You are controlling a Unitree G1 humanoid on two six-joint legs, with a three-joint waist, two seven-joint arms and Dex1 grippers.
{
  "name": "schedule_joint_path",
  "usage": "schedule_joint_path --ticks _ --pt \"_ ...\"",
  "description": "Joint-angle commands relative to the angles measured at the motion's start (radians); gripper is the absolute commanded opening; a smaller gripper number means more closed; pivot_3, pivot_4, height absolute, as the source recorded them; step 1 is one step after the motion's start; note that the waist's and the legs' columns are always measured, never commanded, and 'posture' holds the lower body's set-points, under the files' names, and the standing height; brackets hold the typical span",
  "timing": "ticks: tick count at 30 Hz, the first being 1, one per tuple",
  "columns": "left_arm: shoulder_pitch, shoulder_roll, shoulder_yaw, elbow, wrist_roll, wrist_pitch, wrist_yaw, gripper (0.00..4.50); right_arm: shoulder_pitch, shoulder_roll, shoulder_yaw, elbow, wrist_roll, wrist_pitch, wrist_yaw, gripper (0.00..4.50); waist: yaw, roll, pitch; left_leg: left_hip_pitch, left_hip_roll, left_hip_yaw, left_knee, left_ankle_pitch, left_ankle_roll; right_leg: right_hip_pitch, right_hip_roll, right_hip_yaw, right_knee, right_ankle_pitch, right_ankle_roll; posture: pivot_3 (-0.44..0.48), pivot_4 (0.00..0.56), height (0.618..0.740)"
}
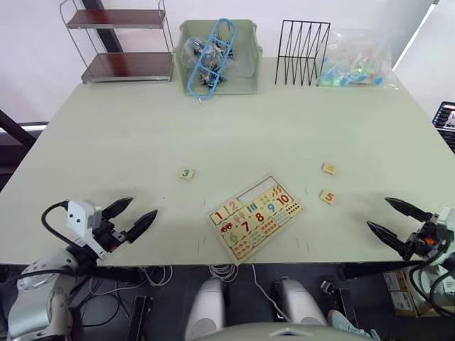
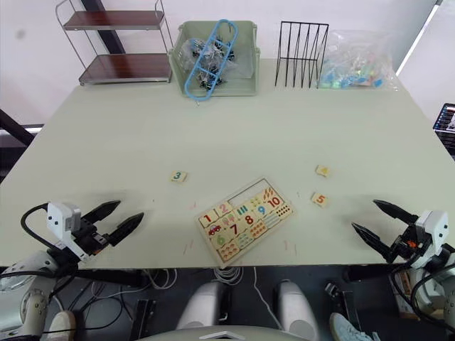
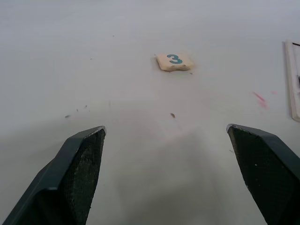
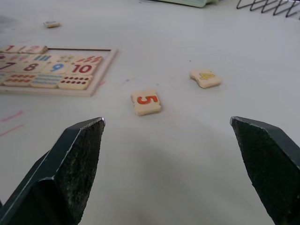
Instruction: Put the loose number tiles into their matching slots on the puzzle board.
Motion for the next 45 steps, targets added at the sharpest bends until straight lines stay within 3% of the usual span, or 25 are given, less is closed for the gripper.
schedule_joint_path --ticks 1,9,16,27,40,43,45 --pt "-0.024 -0.013 -0.011 -0.031 -0.009 0.016 0.043 4.39 0.01 -0.005 -0.027 -0.054 0.042 0.011 0.02 4.5 -0.001 0.0 0.0 0.0 0.0 0.0 0.0 0.0 0.0 0.0 0.0 0.0 0.0 0.0 0.0 0.0 0.15 0.74" --pt "-0.088 -0.058 -0.087 -0.172 0.005 0.14 0.223 4.39 0.04 -0.02 -0.025 -0.128 0.092 0.044 0.099 4.5 0.0 0.0 0.0 0.0 0.0 0.0 0.0 0.0 0.0 0.0 0.0 0.0 0.0 0.0 0.0 0.0 0.15 0.74" --pt "-0.215 -0.1 -0.193 -0.226 0.088 0.27 0.428 4.39 0.012 -0.073 -0.015 -0.176 0.138 0.1 0.19 4.5 -0.001 0.0 0.0 0.0 0.0 0.0 0.0 0.0 0.0 0.001 0.0 0.0 0.0 0.002 0.002 0.0 0.15 0.74" --pt "-0.317 -0.261 -0.328 -0.277 0.227 0.43 0.72 4.39 -0.047 -0.091 -0.003 -0.182 0.14 0.147 0.228 4.5 0.001 -0.001 0.0 -0.001 -0.001 -0.002 0.0 0.0 0.0 0.001 0.001 0.0 0.0 0.003 0.003 0.0 0.15 0.74" --pt "-0.373 -0.264 -0.382 -0.255 0.288 0.582 0.753 4.39 -0.08 -0.086 0.007 -0.179 0.13 0.165 0.236 4.5 0.0 -0.001 0.0 0.0 -0.001 -0.003 0.0 0.0 0.0 0.002 0.001 0.0 0.0 0.003 0.003 0.0 0.15 0.74" --pt "-0.375 -0.276 -0.37 -0.263 0.283 0.602 0.757 3.72 -0.082 -0.088 0.005 -0.185 0.131 0.17 0.234 4.5 -0.001 -0.001 0.0 0.0 -0.001 -0.003 0.0 0.0 0.0 0.002 0.001 0.0 0.0 0.003 0.003 0.0 0.15 0.74" --pt "-0.377 -0.278 -0.368 -0.265 0.285 0.608 0.757 2.92 -0.084 -0.089 0.005 -0.186 0.131 0.172 0.233 4.5 0.0 0.0 -0.001 0.0 -0.001 -0.003 0.0 0.0 0.0 0.002 0.001 0.0 0.0 0.003 0.003 0.0 0.15 0.74"
